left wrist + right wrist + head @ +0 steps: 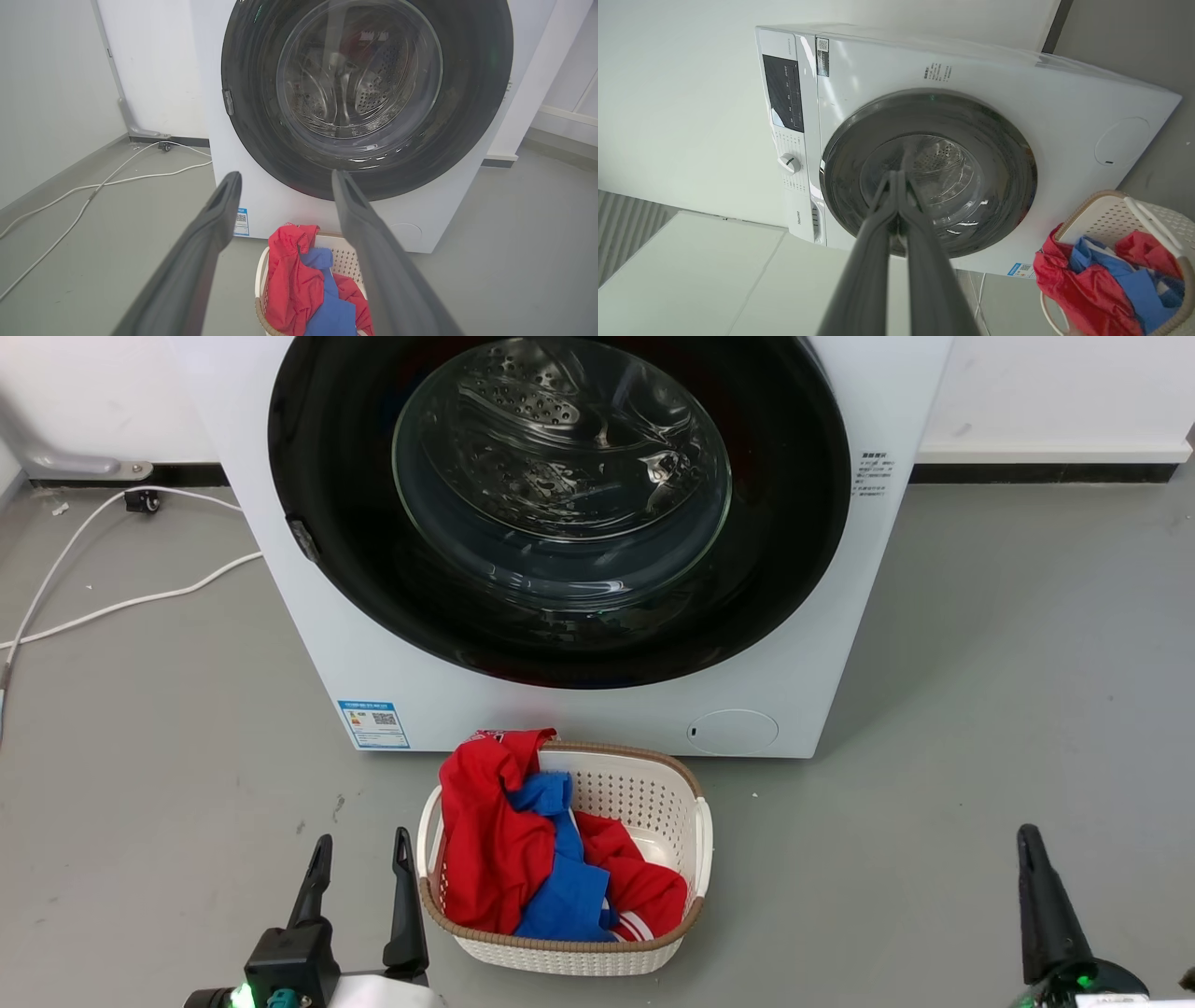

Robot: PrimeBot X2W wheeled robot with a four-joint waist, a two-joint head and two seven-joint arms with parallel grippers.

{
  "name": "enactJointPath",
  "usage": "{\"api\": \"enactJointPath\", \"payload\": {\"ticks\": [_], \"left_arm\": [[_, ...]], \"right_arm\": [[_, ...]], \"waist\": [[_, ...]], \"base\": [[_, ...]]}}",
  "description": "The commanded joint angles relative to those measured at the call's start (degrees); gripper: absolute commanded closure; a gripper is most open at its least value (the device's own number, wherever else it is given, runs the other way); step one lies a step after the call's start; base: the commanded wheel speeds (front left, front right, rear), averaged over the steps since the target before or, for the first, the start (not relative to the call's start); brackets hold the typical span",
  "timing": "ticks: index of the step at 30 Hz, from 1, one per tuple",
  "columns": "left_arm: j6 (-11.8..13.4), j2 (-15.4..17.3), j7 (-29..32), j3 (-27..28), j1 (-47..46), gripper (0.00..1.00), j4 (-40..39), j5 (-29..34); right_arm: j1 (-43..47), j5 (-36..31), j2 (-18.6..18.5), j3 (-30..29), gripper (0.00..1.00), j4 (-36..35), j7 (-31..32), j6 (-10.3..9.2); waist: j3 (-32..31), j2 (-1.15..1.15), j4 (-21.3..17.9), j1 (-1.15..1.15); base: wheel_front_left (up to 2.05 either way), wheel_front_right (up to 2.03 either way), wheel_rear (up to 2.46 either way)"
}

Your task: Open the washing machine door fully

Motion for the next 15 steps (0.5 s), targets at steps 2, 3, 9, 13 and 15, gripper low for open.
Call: {"api": "enactJointPath", "payload": {"ticks": [2,3,9,13,15], "left_arm": [[-0.1,0.0,-0.2,0.1,0.2,0.00,0.0,-0.1],[-0.1,0.0,-0.2,0.2,0.2,0.00,0.0,0.0],[0.0,0.0,-0.2,0.4,0.2,0.00,0.1,0.3],[0.2,0.0,-0.2,0.4,0.3,0.00,0.0,0.5],[0.4,0.0,-0.2,0.3,0.4,0.00,-0.1,0.8]], "right_arm": [[1.1,4.3,-1.0,0.0,1.00,-1.1,3.2,0.02],[1.3,6.0,-1.0,-0.4,1.00,-1.5,4.3,0.02],[2.5,11.1,0.3,-3.3,1.00,-2.6,10.6,0.02],[2.7,10.0,1.1,-4.1,1.00,-2.3,13.1,0.02],[2.8,9.3,1.5,-4.2,1.00,-2.1,14.0,0.02]], "waist": [[0.1,0.00,0.0,0.00],[0.1,0.00,0.1,0.00],[0.2,0.00,0.3,0.00],[0.3,0.00,0.4,0.00],[0.3,0.00,0.5,0.00]], "base": [[0.00,0.00,0.00],[0.00,0.00,0.00],[0.00,0.00,0.00],[0.00,0.00,0.00],[0.00,0.00,0.00]]}}
